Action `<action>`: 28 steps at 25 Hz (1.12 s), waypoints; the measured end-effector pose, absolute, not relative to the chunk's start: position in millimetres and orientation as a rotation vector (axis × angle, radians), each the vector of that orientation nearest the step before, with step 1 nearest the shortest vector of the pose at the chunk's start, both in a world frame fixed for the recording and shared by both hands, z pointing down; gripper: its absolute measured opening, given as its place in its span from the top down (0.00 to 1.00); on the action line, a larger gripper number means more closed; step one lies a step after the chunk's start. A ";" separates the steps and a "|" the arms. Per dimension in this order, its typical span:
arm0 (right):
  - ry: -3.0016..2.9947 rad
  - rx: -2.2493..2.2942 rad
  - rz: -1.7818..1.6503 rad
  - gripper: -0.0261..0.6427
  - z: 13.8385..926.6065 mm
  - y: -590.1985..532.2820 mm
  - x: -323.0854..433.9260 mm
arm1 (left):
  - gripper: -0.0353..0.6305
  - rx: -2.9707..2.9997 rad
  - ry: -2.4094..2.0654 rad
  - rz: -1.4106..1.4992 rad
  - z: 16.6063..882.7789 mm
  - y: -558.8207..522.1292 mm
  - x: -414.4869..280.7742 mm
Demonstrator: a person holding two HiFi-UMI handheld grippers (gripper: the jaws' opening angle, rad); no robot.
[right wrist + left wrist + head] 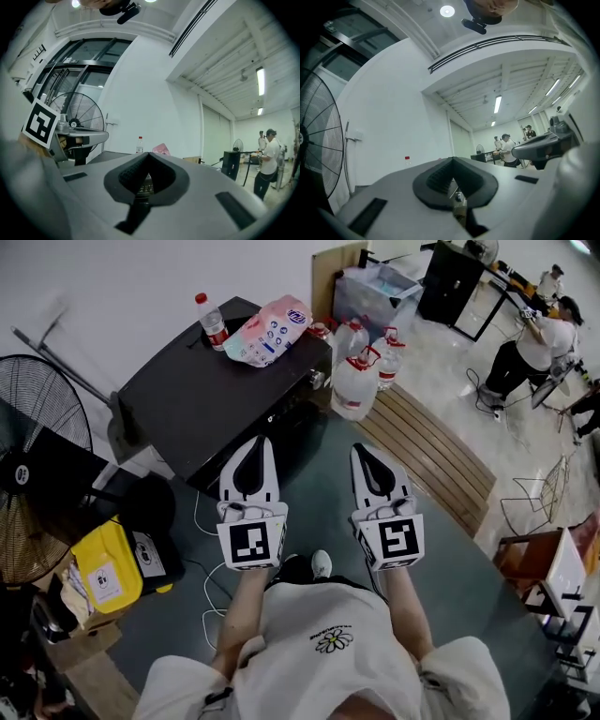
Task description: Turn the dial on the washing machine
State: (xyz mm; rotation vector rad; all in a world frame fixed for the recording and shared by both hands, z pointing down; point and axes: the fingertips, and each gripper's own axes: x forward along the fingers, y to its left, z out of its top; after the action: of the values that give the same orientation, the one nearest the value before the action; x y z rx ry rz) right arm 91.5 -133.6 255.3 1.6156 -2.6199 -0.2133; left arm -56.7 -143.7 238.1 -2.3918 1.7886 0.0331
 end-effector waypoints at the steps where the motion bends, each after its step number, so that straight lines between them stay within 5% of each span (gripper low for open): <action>1: -2.617 1.622 -0.220 0.96 254.2 -137.4 92.6 | 0.95 -2.393 1.786 0.039 236.5 -147.2 -55.9; 15: -2.583 1.681 -0.243 0.96 271.0 -206.9 97.9 | 0.95 -2.430 1.736 0.040 254.9 -214.5 -50.8; 28: -2.641 1.671 -0.214 0.96 399.1 -282.4 90.6 | 0.95 -2.501 1.781 -0.024 415.3 -287.1 -23.3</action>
State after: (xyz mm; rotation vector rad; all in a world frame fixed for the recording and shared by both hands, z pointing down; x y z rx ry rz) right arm 90.6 -282.4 399.1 1.6707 -2.6409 -0.2140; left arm -23.3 -287.1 415.3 -2.5008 1.7809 -0.0238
